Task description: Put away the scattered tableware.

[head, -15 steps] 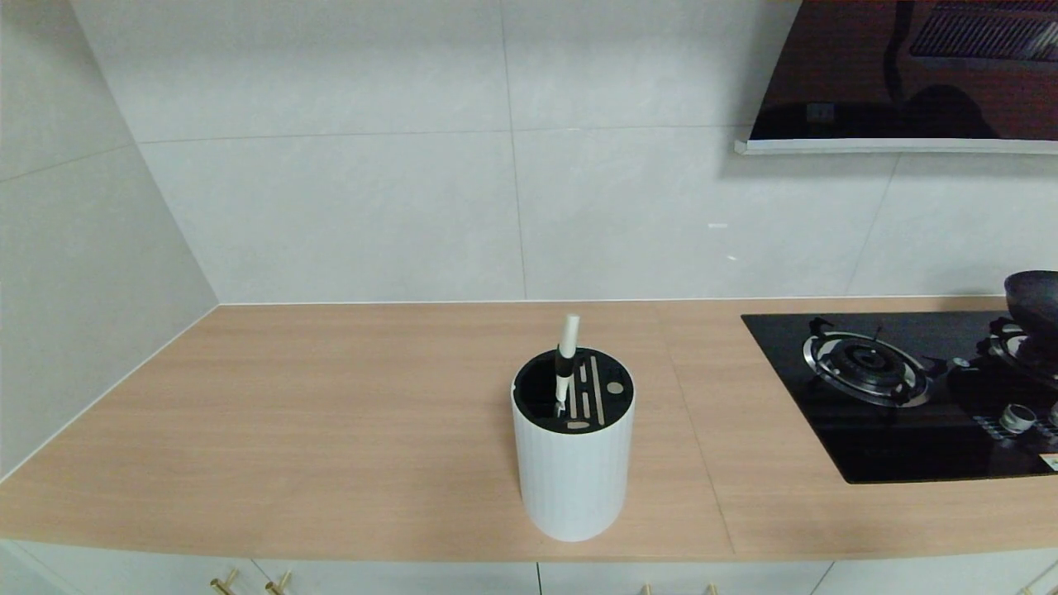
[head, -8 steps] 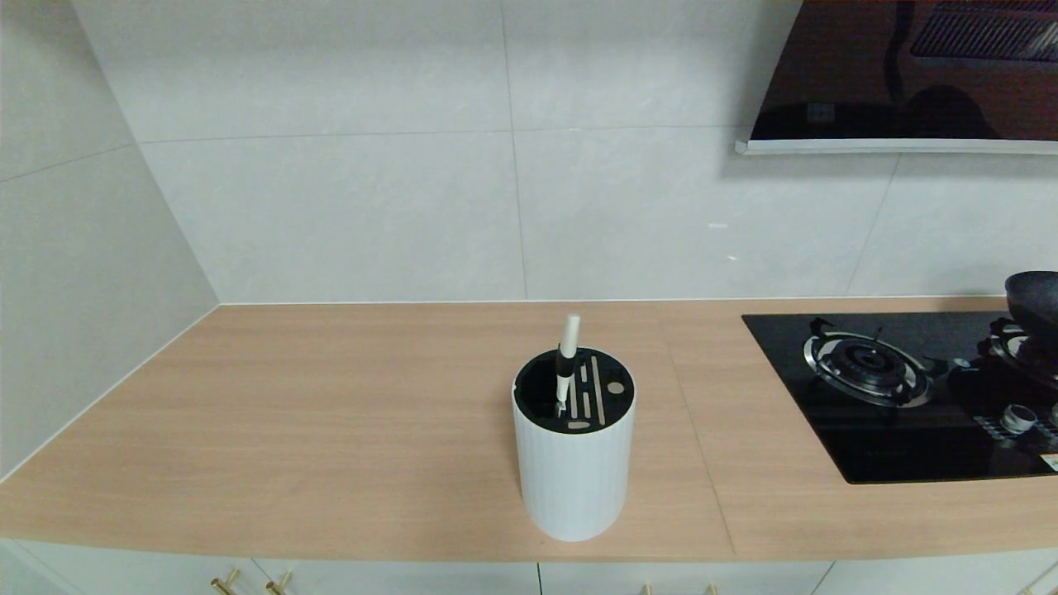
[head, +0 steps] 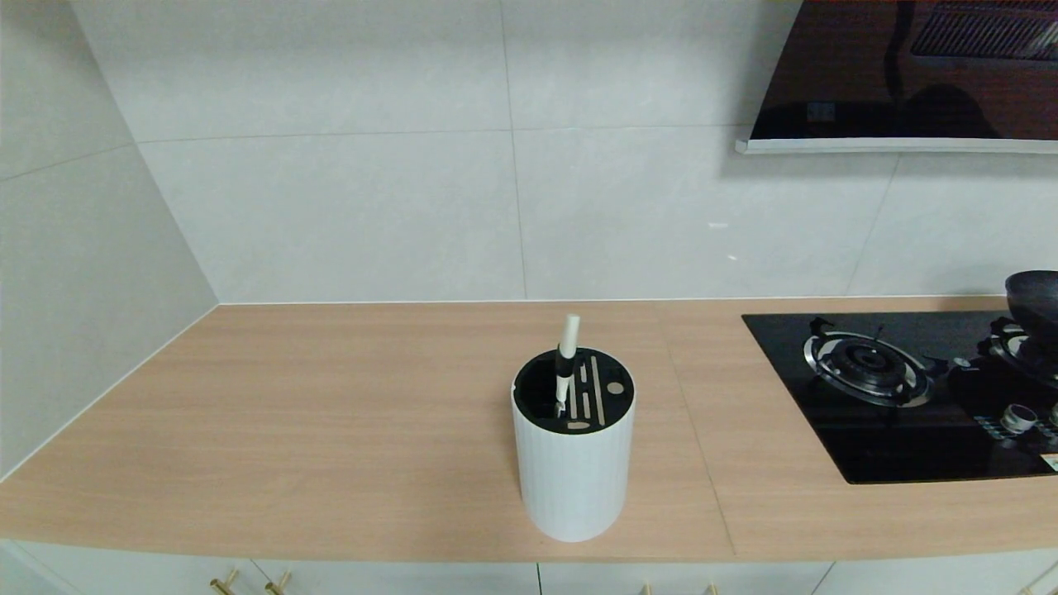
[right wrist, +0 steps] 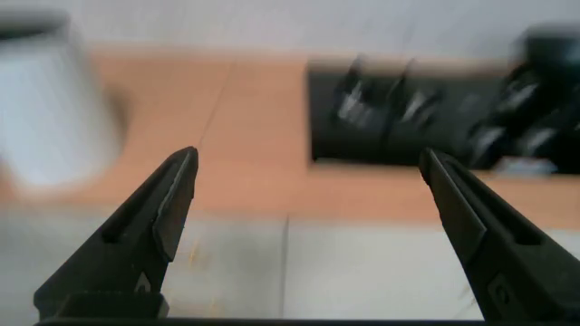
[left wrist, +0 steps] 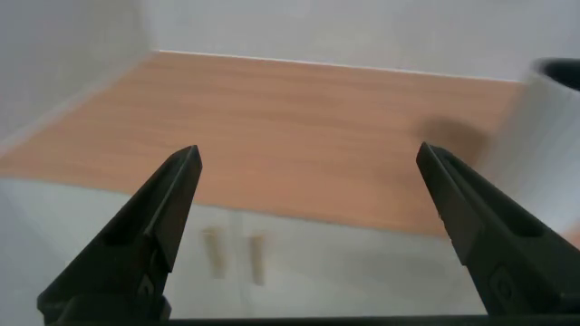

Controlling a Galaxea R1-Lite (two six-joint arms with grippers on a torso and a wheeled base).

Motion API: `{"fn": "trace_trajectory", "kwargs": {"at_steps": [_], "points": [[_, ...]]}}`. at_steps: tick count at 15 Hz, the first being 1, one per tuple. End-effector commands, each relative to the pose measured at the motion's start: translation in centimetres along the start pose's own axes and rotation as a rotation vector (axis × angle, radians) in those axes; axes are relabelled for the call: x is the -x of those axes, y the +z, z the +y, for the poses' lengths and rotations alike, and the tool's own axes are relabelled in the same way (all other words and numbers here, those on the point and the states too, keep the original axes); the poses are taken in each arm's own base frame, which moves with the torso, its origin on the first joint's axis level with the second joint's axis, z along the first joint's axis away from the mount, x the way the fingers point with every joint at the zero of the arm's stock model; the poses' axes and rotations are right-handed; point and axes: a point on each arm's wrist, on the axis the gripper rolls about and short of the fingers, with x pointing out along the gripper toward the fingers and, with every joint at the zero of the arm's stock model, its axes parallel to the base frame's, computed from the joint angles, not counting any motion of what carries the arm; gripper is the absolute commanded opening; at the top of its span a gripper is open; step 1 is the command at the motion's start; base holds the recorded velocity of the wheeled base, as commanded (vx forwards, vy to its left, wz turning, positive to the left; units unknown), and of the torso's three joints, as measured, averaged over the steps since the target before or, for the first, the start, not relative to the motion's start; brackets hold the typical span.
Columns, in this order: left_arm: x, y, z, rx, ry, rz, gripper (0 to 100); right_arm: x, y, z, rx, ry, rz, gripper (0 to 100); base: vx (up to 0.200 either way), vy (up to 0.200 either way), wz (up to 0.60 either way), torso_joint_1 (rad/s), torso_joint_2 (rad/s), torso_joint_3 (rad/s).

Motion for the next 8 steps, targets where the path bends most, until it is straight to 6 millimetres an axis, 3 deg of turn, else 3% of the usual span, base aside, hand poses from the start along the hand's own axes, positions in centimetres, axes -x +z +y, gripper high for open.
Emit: {"fn": "trace_trajectory", "kwargs": {"at_steps": [1, 8], "points": [[-0.04, -0.2, -0.09, -0.038, -0.055, 0.014, 100, -0.03, -0.16, 0.01, -0.013, 0.001, 0.004, 100, 0.0, 0.0, 0.0, 0.0, 0.0, 0.0], [-0.04, -0.47, -0.14, -0.051, -0.081, 0.042, 100, -0.03, -0.16, 0.01, -0.016, 0.004, 0.004, 100, 0.0, 0.0, 0.0, 0.0, 0.0, 0.0]]}}
